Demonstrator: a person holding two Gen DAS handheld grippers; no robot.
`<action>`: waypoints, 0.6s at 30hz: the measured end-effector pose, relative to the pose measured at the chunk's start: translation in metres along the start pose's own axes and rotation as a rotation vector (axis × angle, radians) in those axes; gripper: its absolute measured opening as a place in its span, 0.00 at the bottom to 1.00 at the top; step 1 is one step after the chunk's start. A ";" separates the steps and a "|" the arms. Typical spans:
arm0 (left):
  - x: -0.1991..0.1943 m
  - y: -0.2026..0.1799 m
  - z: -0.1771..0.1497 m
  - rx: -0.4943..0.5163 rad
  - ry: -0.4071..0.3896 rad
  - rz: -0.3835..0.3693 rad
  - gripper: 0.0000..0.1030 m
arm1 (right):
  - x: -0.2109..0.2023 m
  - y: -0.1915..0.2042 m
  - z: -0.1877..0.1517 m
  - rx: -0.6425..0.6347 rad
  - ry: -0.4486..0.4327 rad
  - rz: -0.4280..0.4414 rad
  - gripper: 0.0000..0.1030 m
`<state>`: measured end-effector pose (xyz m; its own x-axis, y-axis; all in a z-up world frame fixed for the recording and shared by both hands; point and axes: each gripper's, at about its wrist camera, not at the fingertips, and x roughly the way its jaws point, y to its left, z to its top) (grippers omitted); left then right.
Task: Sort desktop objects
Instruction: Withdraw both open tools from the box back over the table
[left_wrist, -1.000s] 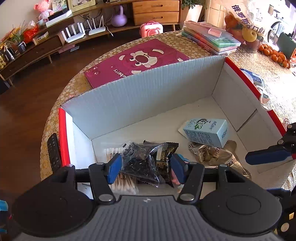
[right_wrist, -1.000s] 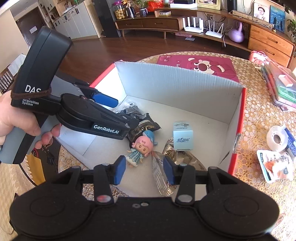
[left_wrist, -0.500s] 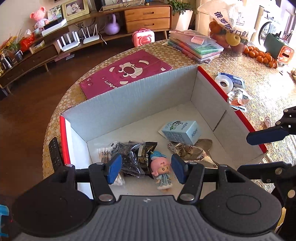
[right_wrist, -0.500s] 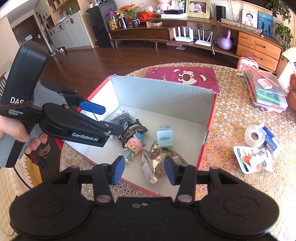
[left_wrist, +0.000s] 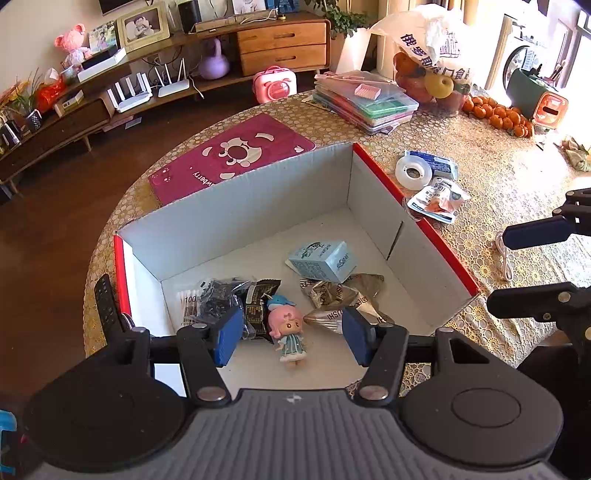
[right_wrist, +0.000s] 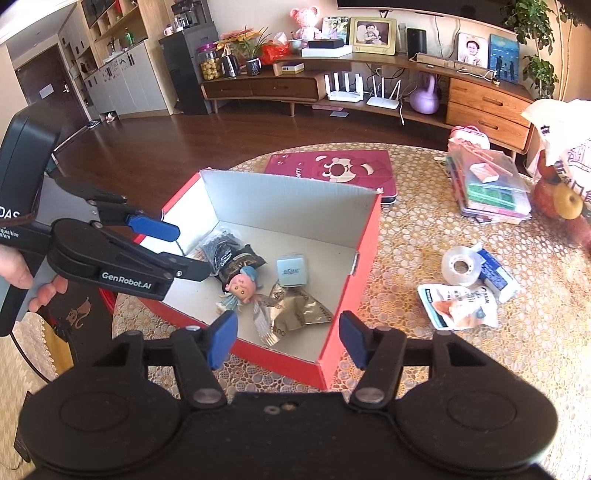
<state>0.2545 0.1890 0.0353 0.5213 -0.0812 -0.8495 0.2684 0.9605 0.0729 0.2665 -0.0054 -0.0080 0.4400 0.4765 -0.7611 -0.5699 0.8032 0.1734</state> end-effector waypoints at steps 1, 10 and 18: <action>-0.002 -0.002 0.000 0.003 -0.002 0.001 0.58 | -0.003 -0.002 -0.001 0.001 -0.006 -0.002 0.63; -0.020 -0.023 -0.001 0.026 -0.024 0.009 0.68 | -0.032 -0.023 -0.015 0.021 -0.039 -0.030 0.69; -0.020 -0.044 -0.004 0.049 -0.031 -0.009 0.74 | -0.053 -0.048 -0.028 0.048 -0.057 -0.072 0.73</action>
<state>0.2292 0.1493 0.0470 0.5435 -0.0982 -0.8337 0.3115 0.9458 0.0917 0.2510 -0.0795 0.0066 0.5179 0.4352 -0.7364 -0.5017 0.8518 0.1506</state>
